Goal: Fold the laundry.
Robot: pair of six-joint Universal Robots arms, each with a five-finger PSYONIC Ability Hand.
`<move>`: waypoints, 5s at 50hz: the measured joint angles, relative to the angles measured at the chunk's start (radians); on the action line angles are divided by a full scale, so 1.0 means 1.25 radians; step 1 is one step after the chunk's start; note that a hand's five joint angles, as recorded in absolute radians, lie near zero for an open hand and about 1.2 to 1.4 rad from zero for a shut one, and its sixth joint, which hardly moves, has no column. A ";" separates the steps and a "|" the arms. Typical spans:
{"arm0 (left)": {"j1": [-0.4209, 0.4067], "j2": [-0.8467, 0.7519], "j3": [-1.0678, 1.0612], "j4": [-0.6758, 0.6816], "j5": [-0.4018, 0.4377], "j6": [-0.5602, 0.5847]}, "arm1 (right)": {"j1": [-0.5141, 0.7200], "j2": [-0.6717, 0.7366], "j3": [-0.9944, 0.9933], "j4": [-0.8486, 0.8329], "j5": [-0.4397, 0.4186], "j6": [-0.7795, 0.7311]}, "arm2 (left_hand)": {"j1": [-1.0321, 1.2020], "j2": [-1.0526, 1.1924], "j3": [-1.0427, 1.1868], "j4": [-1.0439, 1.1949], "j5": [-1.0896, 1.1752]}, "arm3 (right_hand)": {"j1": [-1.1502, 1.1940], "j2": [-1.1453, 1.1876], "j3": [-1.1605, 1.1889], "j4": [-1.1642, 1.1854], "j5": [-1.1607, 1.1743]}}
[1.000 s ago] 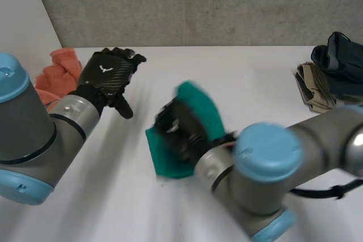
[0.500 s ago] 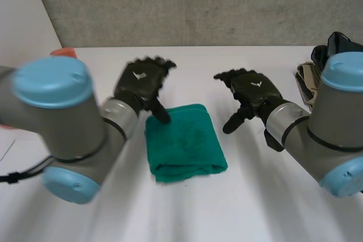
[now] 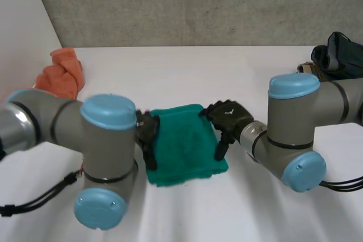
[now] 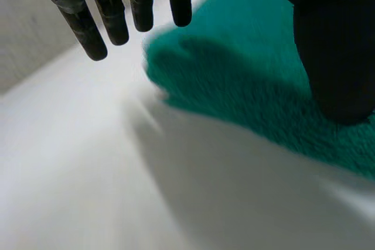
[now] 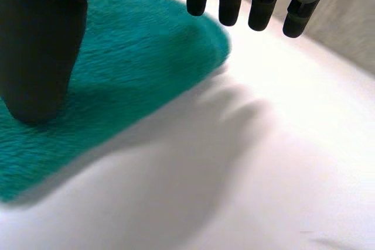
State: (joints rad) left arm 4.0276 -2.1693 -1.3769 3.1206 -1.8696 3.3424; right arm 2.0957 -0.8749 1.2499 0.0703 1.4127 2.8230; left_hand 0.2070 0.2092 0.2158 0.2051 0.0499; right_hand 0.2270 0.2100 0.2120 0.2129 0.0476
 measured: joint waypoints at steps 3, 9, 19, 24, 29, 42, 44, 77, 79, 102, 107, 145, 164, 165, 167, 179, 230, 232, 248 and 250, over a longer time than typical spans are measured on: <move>0.016 0.047 0.019 0.003 0.041 0.008 | 0.019 -0.046 0.033 -0.023 0.039 -0.036 | 0.000 0.000 0.000 0.000 0.000 | 0.000 0.000 0.000 0.000 0.000; 0.054 0.132 0.078 0.002 0.234 0.008 | 0.094 -0.137 0.167 -0.138 0.064 -0.067 | 0.000 0.000 0.000 0.000 0.000 | 0.000 0.000 0.000 0.000 0.000; 0.083 0.165 0.151 -0.041 0.601 -0.003 | 0.189 -0.127 0.334 -0.337 0.062 -0.120 | 0.000 0.000 0.000 0.000 0.000 | 0.000 0.000 0.000 0.000 0.000; 0.088 0.156 0.156 -0.056 0.637 -0.003 | 0.189 -0.078 0.330 -0.380 0.064 -0.136 | 0.000 0.000 0.000 0.000 0.000 | 0.000 0.002 0.001 0.001 0.000; 0.089 0.148 0.151 -0.061 0.636 -0.003 | 0.185 -0.040 0.304 -0.413 0.068 -0.142 | 0.000 0.000 0.000 0.000 0.000 | 0.024 0.036 0.036 0.036 0.034; 0.090 0.147 0.144 -0.059 0.628 -0.005 | 0.182 0.016 0.215 -0.472 0.064 -0.161 | 0.000 0.000 0.000 0.000 0.000 | 0.207 0.216 0.219 0.221 0.196; 0.090 0.148 0.144 -0.059 0.628 -0.005 | 0.182 0.023 0.201 -0.472 0.063 -0.161 | 0.000 0.000 0.000 0.000 0.000 | 0.287 0.300 0.299 0.300 0.273; 0.144 0.262 0.148 -0.042 0.609 -0.060 | -0.276 -0.156 -0.094 -0.687 0.055 0.042 | 0.000 0.000 0.000 0.000 0.000 | 0.663 0.763 0.770 0.787 0.720; 0.142 0.261 0.146 -0.042 0.609 -0.060 | -0.323 -0.150 -0.093 -0.713 0.038 0.061 | 0.000 0.000 0.000 0.000 0.000 | 0.663 0.763 0.770 0.787 0.720; 0.116 0.227 0.099 -0.041 0.609 -0.055 | -0.743 0.110 0.037 -0.814 -0.444 0.175 | 0.000 0.000 0.000 0.000 0.000 | 0.663 0.763 0.775 0.790 0.744; 0.111 0.230 0.095 -0.041 0.610 -0.057 | -0.762 0.058 0.065 -0.814 -0.509 0.190 | 0.000 0.000 0.000 0.000 0.000 | 0.663 0.763 0.775 0.790 0.744; 0.125 0.375 0.145 -0.010 0.532 -0.079 | -0.551 -0.445 0.063 -0.337 -0.063 -0.118 | 0.000 0.000 0.000 0.000 0.000 | 0.005 0.001 0.001 0.001 0.001; 0.611 0.022 0.202 0.051 0.428 0.349 | -0.208 -0.413 0.472 -0.434 -0.224 -0.148 | 0.000 0.000 0.000 0.000 0.000 | 0.005 0.001 0.001 0.001 0.001; 0.623 -0.020 0.220 0.065 0.433 0.373 | -0.206 -0.399 0.472 -0.413 -0.218 -0.154 | 0.000 0.000 0.000 0.000 0.000 | 0.005 0.001 0.001 0.001 0.001; 0.641 -0.089 0.255 0.089 0.447 0.402 | -0.205 -0.380 0.474 -0.387 -0.210 -0.164 | 0.000 0.000 0.000 0.000 0.000 | 0.005 0.001 0.001 0.001 0.001; 0.685 -0.401 0.501 0.135 0.533 0.434 | -0.220 -0.350 0.511 -0.359 -0.196 -0.192 | 0.656 0.663 0.640 0.653 0.613 | 0.005 0.001 0.001 0.001 0.001; 0.041 0.106 -0.059 0.118 0.430 0.135 | -0.180 -0.257 0.341 -0.113 -0.138 0.291 | 0.029 0.038 0.035 0.038 0.018 | 0.005 0.001 0.001 0.001 0.001; 0.043 0.115 -0.065 0.101 0.426 0.133 | -0.181 -0.262 0.341 -0.112 -0.136 0.261 | 0.029 0.038 0.035 0.038 0.018 | 0.005 0.001 0.001 0.001 0.001; 0.194 0.271 -0.175 0.025 0.422 0.126 | -0.235 -0.388 0.402 -0.039 -0.158 -0.219 | 0.217 0.200 0.190 0.201 0.187 | 0.029 0.055 0.053 0.052 0.050; 0.214 0.270 -0.188 0.027 0.440 0.128 | -0.243 -0.389 0.421 -0.033 -0.179 -0.283 | 0.239 0.230 0.225 0.238 0.223 | 0.052 0.073 0.072 0.071 0.069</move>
State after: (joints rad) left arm 4.2953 -1.8316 -1.6113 3.1544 -1.3200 3.5030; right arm 1.7914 -1.3611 1.7765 0.0296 1.1888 2.4692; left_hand 0.5057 0.4970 0.4968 0.5022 0.3290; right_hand 0.2918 0.3011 0.3024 0.3022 0.1338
